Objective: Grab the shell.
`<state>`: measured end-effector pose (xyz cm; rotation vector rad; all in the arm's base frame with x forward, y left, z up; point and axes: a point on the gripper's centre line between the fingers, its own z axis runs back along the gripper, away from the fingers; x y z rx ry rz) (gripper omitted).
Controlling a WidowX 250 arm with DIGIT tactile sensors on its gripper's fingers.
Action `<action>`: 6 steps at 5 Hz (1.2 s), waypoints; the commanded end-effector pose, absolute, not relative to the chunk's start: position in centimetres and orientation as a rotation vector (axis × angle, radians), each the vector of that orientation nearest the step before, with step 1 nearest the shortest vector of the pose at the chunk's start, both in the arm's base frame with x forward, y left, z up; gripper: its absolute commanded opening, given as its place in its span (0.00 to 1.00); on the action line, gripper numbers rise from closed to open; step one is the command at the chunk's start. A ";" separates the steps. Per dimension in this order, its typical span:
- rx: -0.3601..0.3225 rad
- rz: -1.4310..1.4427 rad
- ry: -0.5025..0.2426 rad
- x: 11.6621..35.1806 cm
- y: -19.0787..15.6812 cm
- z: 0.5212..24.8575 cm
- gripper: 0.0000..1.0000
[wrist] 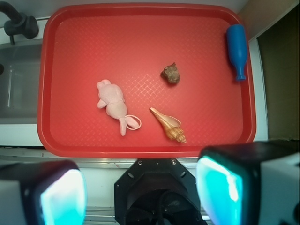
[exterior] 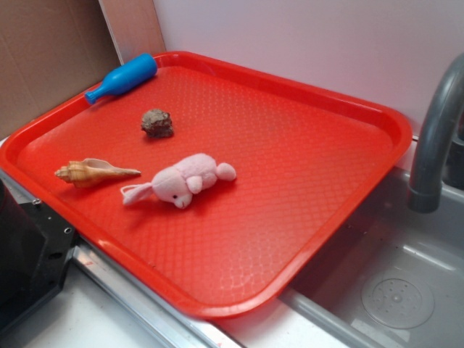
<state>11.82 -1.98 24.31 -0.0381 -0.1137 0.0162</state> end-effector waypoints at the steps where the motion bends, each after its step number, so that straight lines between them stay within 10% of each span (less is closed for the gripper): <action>1: -0.038 0.016 -0.114 11.8 -2.0 24.3 1.00; 2: -0.061 0.019 -0.022 11.1 0.0 20.4 1.00; 3: 0.068 -0.037 -0.064 11.0 2.0 16.4 1.00; 5: 0.033 -0.191 -0.007 11.5 3.6 9.6 1.00; 6: 0.033 -0.191 -0.007 11.5 3.6 9.6 1.00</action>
